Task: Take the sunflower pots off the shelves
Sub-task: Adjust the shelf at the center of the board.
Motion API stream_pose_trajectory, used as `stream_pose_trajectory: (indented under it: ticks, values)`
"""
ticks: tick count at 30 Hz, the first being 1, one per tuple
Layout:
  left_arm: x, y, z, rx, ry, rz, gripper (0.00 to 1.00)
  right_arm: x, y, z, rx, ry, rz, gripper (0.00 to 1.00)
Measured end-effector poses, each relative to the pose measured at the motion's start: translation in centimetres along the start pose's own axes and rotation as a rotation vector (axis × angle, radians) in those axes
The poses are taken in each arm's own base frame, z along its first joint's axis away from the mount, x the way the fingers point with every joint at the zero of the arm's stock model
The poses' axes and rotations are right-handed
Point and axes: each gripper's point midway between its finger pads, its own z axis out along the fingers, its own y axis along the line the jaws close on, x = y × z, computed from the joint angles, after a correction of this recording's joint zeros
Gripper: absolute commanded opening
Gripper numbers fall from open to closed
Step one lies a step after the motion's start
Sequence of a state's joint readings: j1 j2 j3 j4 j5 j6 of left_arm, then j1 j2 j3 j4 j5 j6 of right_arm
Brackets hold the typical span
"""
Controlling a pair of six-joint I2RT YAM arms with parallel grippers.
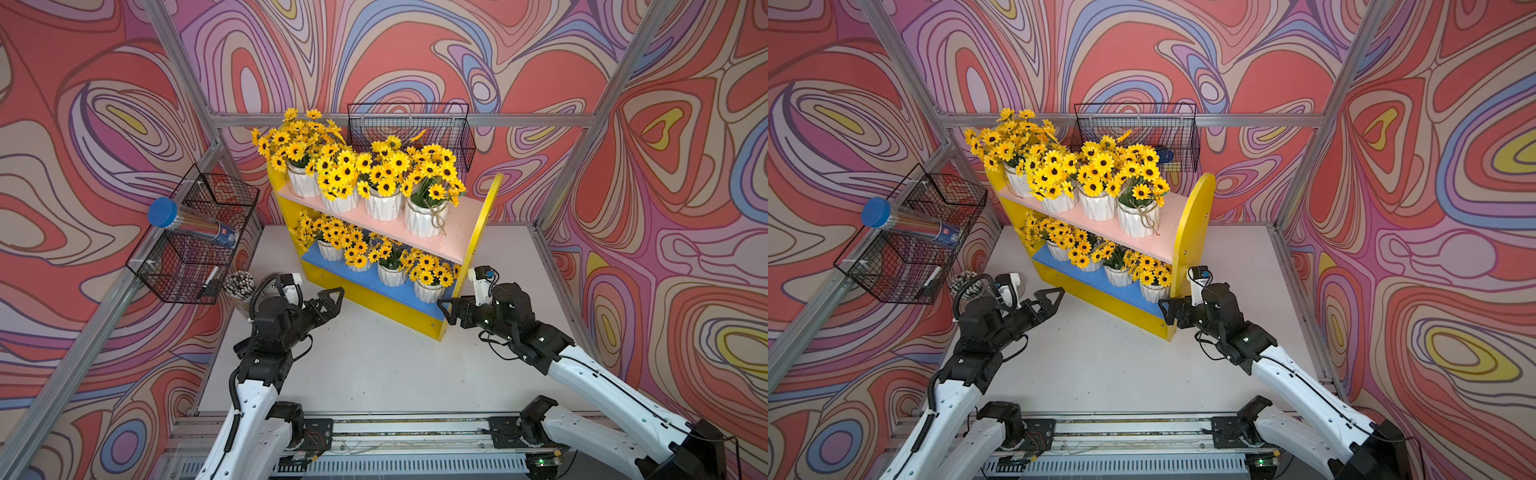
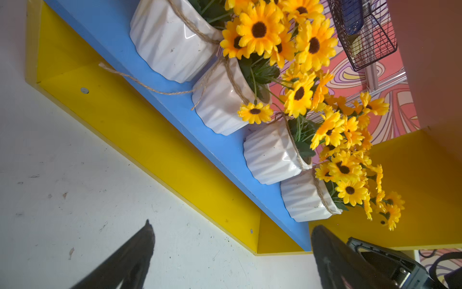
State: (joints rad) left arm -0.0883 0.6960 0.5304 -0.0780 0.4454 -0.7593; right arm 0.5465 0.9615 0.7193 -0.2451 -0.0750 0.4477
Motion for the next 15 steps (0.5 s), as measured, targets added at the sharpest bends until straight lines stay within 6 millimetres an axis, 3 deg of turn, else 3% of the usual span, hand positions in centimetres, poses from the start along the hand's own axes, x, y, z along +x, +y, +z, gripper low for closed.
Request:
stream_pose_trajectory:
  ticks: [15]
  values:
    - [-0.3, -0.3, 0.0, 0.003, -0.003, 0.003, 0.99, -3.0, -4.4, 1.5, 0.109, -0.037, 0.006, 0.9]
